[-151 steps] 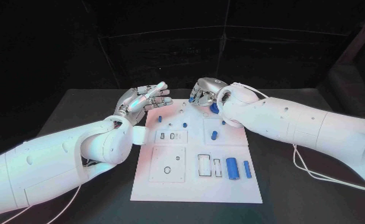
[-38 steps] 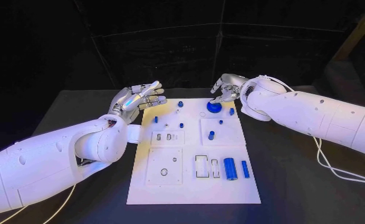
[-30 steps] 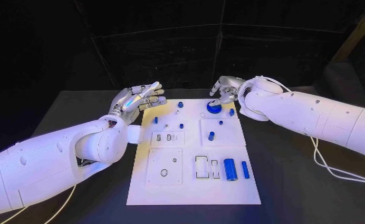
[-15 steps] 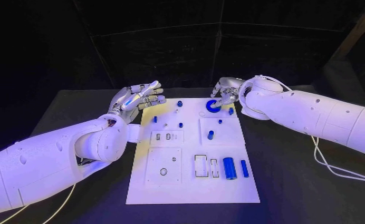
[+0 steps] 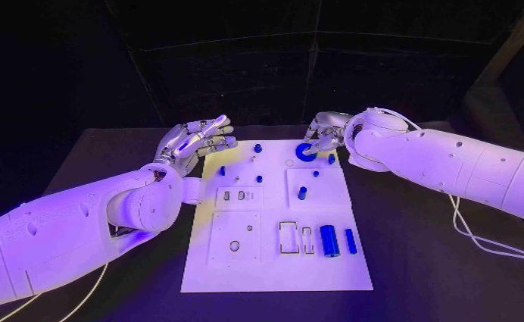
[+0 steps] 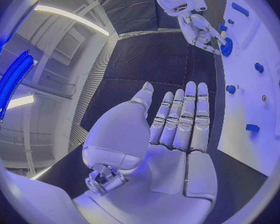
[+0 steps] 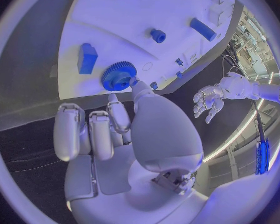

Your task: Assemble the parts on the task board

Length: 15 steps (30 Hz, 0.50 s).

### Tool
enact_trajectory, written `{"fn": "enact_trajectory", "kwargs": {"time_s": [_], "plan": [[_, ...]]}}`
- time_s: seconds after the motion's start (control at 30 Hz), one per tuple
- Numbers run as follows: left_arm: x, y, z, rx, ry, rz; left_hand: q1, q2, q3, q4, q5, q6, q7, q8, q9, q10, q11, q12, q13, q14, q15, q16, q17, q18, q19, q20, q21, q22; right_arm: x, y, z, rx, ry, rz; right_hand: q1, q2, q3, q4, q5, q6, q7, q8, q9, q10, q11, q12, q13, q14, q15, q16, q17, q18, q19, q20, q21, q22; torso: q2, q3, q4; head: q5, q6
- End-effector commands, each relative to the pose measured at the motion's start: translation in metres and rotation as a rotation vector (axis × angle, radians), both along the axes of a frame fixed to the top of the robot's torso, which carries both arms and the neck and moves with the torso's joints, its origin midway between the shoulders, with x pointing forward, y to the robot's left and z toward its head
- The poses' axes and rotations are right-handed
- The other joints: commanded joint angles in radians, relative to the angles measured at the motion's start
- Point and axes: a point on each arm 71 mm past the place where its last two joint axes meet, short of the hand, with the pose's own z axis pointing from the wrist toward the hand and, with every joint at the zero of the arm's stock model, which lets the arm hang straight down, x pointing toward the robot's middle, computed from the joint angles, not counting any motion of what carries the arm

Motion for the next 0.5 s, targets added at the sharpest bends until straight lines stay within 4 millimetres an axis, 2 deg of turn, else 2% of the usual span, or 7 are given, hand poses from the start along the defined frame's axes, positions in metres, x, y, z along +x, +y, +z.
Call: {"fn": "enact_trajectory", "kwargs": {"time_s": [0.03, 0.5], "plan": [[0.0003, -0.001, 0.0019, -0.006, -0.012, -0.006, 0.01, -0.001, -0.002, -0.006, 0.005, 0.006, 0.0, -0.004, 0.0, 0.007, -0.002, -0.004, 0.0, 0.01, 0.0, -0.007, 0.001, 0.006, 0.006, 0.0, -0.005, -0.001, -0.0007, 0.0016, -0.0006, -0.016, 0.017, 0.011, 0.011, -0.002, -0.007, -0.002, 0.007, 0.003, -0.002, 0.005, 0.001, 0.001, 0.001, 0.006, 0.003, 0.085, 0.007, 0.007, 0.151, -0.021, 0.005, 0.003, 0.006, 0.001, 0.0, 0.0, -0.0005, 0.002, 0.001], [0.0006, -0.0008, 0.0018, -0.005, -0.011, -0.005, 0.012, 0.0, -0.002, -0.007, 0.005, 0.006, -0.001, -0.005, 0.0, 0.008, -0.002, -0.004, -0.001, 0.01, 0.0, -0.008, 0.001, 0.006, 0.006, 0.0, -0.006, -0.001, -0.0022, 0.0037, 0.0014, 0.002, -0.01, 0.025, 0.019, 0.004, -0.009, -0.004, 0.019, 0.013, -0.004, 0.014, 0.003, 0.011, 0.0, 0.027, 0.025, 0.085, 0.006, 0.009, 0.155, -0.021, 0.006, 0.003, 0.007, 0.004, 0.0, 0.0006, -0.0008, 0.002, -0.002]]}}
